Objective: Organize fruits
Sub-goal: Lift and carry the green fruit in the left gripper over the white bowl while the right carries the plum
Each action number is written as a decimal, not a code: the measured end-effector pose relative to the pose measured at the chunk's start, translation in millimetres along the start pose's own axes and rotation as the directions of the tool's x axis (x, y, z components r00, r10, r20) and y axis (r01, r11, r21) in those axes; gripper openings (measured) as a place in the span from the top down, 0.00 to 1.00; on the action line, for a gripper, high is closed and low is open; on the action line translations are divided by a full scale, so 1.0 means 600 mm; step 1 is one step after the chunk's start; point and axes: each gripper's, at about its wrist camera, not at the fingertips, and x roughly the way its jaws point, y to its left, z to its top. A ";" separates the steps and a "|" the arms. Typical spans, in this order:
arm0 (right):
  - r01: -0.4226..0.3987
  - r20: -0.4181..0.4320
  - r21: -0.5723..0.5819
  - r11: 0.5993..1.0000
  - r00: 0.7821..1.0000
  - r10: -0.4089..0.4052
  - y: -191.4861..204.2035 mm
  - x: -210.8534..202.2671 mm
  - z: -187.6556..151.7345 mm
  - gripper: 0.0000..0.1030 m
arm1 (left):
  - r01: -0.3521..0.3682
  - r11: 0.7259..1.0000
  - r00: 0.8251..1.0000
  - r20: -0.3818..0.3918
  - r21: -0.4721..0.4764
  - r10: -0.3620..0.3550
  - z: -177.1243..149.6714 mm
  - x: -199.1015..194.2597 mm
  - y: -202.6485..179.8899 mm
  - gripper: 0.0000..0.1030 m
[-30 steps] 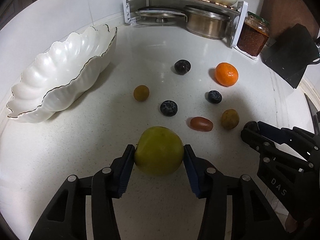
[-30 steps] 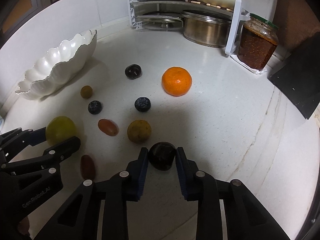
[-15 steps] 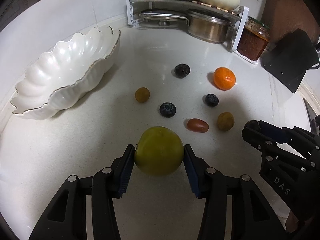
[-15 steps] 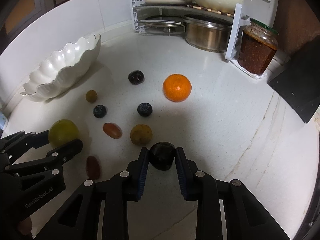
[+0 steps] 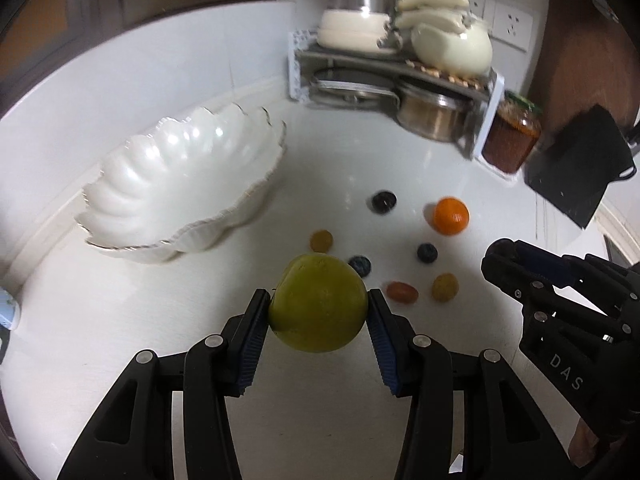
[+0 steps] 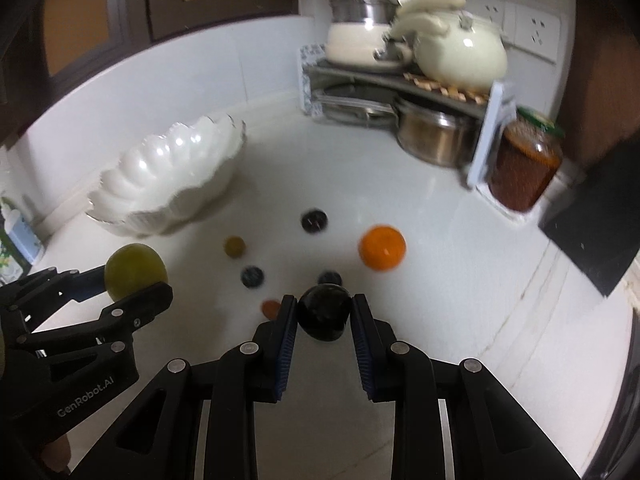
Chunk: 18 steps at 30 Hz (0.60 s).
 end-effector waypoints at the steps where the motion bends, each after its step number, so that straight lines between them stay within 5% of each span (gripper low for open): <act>1: -0.007 0.015 -0.009 1.000 1.000 0.007 0.006 -0.006 0.006 0.72 | -0.005 1.000 1.000 0.009 -0.006 0.005 0.001 -0.006 0.004 0.53; 18: -0.143 0.152 -0.150 0.978 0.974 0.166 0.097 -0.046 0.078 0.72 | -0.143 0.982 0.973 0.163 -0.122 0.162 0.030 -0.098 0.081 0.53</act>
